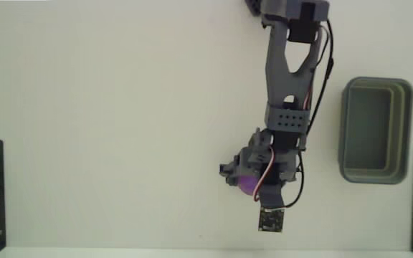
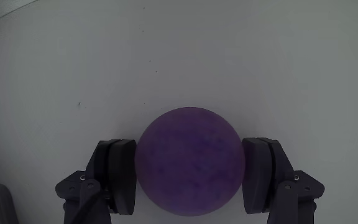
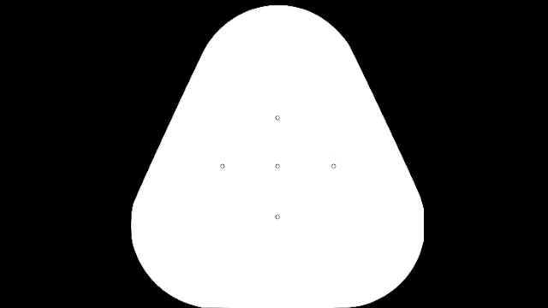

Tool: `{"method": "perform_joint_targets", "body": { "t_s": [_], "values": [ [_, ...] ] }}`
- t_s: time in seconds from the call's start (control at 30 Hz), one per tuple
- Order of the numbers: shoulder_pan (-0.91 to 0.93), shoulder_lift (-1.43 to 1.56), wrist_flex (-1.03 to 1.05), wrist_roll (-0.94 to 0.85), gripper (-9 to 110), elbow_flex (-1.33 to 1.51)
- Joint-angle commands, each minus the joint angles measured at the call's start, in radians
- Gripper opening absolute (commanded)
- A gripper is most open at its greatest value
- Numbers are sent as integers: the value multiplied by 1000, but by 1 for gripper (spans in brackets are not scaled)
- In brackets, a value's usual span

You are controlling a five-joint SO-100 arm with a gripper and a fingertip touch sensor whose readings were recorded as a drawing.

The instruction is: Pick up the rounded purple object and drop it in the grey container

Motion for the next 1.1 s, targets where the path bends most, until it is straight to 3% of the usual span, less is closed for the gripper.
{"method": "perform_joint_targets", "body": {
  "t_s": [0.0, 1.07],
  "values": [
    [8, 33, -18, 2, 107, 4],
    [8, 33, -18, 2, 99, 4]
  ]
}}
